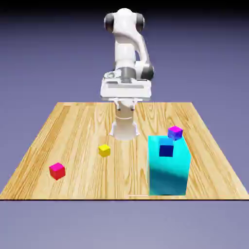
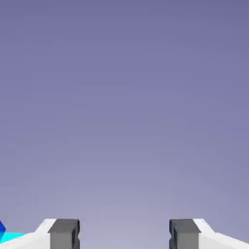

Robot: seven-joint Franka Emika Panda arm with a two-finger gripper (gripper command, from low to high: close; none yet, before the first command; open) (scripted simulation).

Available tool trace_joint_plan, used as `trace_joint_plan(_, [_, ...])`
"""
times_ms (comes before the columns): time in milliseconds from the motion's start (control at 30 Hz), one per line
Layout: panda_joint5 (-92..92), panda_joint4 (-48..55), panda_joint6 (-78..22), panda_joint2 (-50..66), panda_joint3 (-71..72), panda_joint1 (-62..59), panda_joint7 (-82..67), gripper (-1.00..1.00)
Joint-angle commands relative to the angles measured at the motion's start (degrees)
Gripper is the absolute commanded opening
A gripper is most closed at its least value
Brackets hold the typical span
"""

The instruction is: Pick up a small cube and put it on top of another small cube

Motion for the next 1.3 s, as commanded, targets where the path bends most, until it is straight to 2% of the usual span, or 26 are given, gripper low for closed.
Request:
trace_joint_plan(0, [1.4, -0.09, -1.65, 1.4, -0.98, 0.28, -2.5, 0.0])
trace_joint_plan(467, [25.0, 19.27, -33.06, 5.62, -27.35, 12.06, -37.38, 0.0])
trace_joint_plan(1267, [57.93, 11.29, -70.04, 43.69, -46.84, 16.58, -97.18, 0.0])
